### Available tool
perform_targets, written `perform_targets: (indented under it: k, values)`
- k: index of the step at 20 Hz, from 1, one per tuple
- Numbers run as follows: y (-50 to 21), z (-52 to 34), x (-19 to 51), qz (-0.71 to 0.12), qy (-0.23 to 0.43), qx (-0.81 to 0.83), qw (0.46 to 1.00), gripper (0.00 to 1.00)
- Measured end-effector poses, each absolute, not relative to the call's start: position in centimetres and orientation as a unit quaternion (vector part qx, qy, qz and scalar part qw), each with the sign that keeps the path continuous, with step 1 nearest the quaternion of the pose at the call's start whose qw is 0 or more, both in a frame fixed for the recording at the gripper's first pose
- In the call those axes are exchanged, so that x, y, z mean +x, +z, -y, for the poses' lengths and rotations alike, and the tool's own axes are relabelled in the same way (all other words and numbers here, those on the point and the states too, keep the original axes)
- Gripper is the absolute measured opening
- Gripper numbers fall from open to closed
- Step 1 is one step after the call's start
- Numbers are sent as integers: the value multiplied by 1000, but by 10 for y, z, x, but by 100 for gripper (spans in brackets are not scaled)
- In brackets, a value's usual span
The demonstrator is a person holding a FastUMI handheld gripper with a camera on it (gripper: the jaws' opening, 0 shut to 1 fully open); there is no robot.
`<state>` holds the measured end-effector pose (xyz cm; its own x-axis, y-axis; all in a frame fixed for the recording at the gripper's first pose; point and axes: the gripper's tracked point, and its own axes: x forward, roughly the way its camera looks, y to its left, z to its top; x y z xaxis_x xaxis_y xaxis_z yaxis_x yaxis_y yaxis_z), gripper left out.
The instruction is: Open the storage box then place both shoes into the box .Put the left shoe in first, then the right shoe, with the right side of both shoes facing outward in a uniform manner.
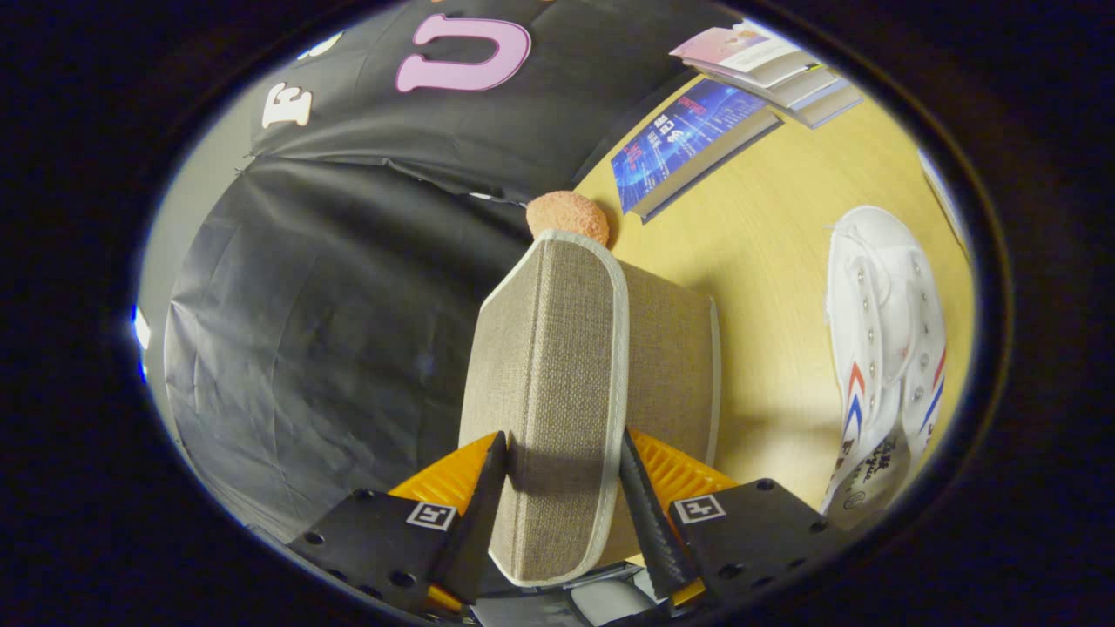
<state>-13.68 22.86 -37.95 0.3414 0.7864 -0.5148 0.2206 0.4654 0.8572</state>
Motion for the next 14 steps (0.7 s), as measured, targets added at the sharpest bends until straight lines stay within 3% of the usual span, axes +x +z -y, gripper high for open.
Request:
perform_targets:
  k: [7,14]
  values:
    - [-371,-220,-130,-528,209,445,693,73]
    - [-315,-232,-94,-484,246,453,707,70]
